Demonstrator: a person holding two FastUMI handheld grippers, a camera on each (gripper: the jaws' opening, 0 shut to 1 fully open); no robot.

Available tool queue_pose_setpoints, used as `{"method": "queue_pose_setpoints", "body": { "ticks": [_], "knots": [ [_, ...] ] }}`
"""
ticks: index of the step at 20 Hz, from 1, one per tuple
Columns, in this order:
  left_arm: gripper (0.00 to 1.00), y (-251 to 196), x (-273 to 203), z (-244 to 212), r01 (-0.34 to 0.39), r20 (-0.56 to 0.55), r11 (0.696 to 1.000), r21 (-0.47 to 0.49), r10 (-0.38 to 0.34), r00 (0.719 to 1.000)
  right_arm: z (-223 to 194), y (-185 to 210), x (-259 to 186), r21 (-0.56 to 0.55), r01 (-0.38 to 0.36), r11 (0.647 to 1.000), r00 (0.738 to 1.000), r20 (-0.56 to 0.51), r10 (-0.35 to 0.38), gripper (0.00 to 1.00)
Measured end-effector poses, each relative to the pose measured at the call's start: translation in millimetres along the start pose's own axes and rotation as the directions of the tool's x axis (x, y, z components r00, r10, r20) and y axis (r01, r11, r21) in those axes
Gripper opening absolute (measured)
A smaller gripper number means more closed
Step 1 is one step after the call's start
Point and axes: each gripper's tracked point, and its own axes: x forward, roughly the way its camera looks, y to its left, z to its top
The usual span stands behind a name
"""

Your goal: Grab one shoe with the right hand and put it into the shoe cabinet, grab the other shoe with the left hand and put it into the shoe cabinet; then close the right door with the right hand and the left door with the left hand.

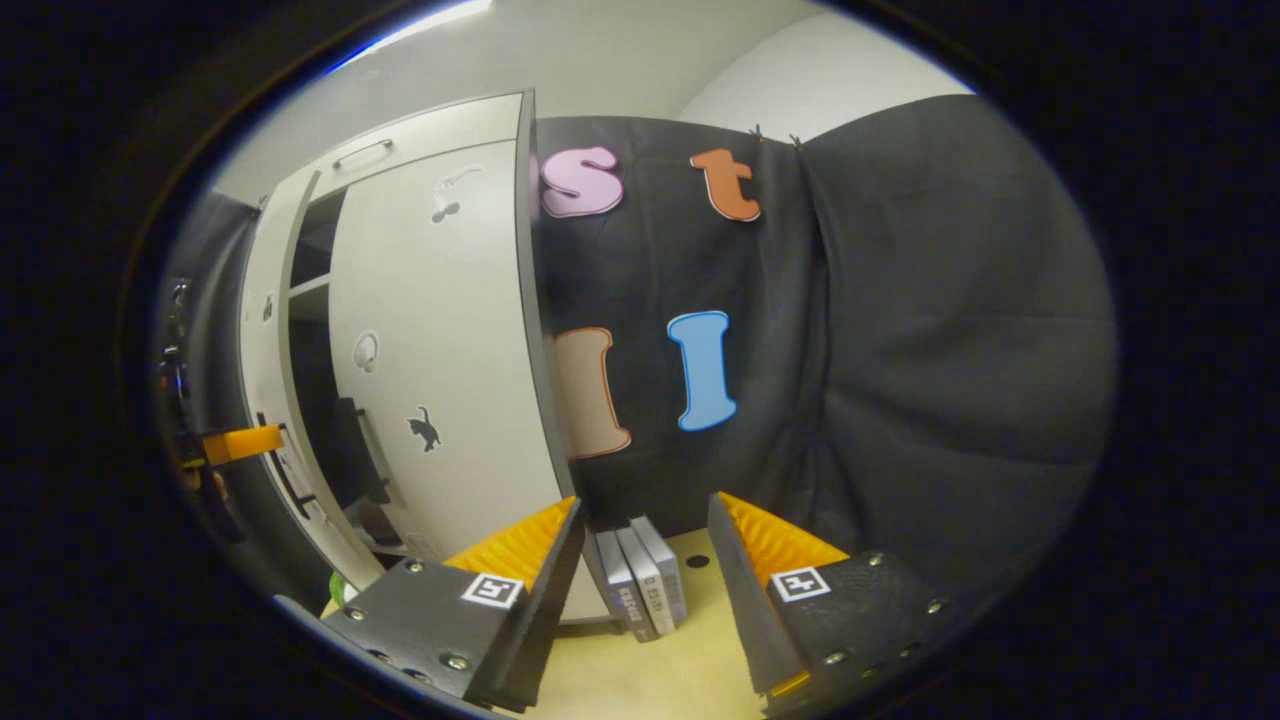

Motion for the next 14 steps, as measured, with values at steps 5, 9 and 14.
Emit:
{"method": "queue_pose_setpoints", "body": {
  "ticks": [5,9,14],
  "knots": [
    [0.92,-1.6,9.3,-6.6,-0.010,-0.015,0.999,-0.032,0.009,1.000,-8.4,-2.8,3.8,-0.015,0.001,1.000,1.000,-0.021,-0.002,0.71],
    [0.93,-2.3,16.3,-9.3,-0.032,-0.025,0.999,0.001,0.032,0.999,-10.0,-9.3,6.3,-0.033,0.013,0.999,1.000,-0.023,-0.013,0.75],
    [0.92,-3.9,18.9,-10.6,-0.042,-0.024,0.999,0.002,0.042,0.999,-12.5,-15.3,8.4,-0.038,0.022,0.999,0.999,-0.023,-0.023,0.75]
  ]
}}
